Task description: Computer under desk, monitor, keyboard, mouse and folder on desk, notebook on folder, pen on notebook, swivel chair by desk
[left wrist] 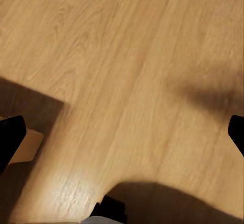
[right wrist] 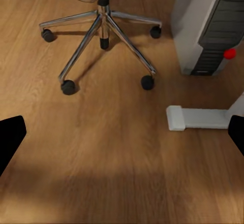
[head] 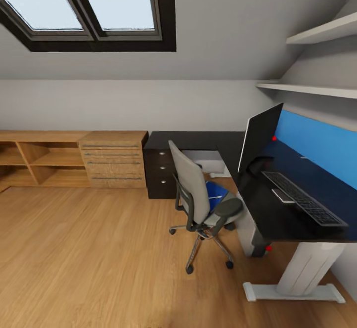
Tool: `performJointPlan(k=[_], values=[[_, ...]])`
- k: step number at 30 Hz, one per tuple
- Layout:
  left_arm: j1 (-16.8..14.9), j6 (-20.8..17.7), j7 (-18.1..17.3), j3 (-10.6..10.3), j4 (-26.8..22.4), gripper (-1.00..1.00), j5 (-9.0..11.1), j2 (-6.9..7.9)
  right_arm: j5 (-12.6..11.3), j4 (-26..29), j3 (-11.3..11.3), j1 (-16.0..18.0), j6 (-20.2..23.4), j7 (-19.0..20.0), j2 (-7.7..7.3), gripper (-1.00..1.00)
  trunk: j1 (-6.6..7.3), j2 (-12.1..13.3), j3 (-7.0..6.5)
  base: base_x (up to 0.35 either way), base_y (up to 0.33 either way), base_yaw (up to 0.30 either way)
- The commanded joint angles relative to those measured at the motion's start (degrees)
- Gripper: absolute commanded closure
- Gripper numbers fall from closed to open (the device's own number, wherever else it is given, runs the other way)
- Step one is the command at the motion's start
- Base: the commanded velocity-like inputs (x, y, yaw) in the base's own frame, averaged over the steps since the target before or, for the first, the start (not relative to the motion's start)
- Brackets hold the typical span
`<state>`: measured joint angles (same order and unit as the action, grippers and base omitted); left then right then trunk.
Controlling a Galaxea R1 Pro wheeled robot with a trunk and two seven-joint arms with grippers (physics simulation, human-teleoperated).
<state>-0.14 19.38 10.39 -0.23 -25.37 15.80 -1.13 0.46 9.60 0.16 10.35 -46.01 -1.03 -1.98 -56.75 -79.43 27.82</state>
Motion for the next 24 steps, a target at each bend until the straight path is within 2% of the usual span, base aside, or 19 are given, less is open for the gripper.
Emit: performJointPlan(k=[1, 9, 24], values=[[0.0, 0.13, 0.16, -0.03, -0.03, -1.0, 0.12, -0.02, 0.07, -0.02, 0.04, 0.02, -0.15, -0.11, -0.02, -1.0, -0.22, -0.44, 0.26, 0.0, 0.0, 0.273], [-0.02, 0.26, 0.16, -0.03, -0.09, -1.0, 0.11, -0.02, 0.07, 0.01, 0.0, 0.02, -0.15, -0.11, -0.04, -1.0, -1.98, -3.65, 1.86, 0.0, 0.0, 0.178], [-0.02, 0.48, 0.16, -0.03, -0.12, -1.0, 0.04, -0.05, 0.05, 0.06, -0.07, 0.02, -0.23, -0.11, -0.2, -1.0, -5.28, -9.67, 4.57, 0.0, 0.0, 0.005]])
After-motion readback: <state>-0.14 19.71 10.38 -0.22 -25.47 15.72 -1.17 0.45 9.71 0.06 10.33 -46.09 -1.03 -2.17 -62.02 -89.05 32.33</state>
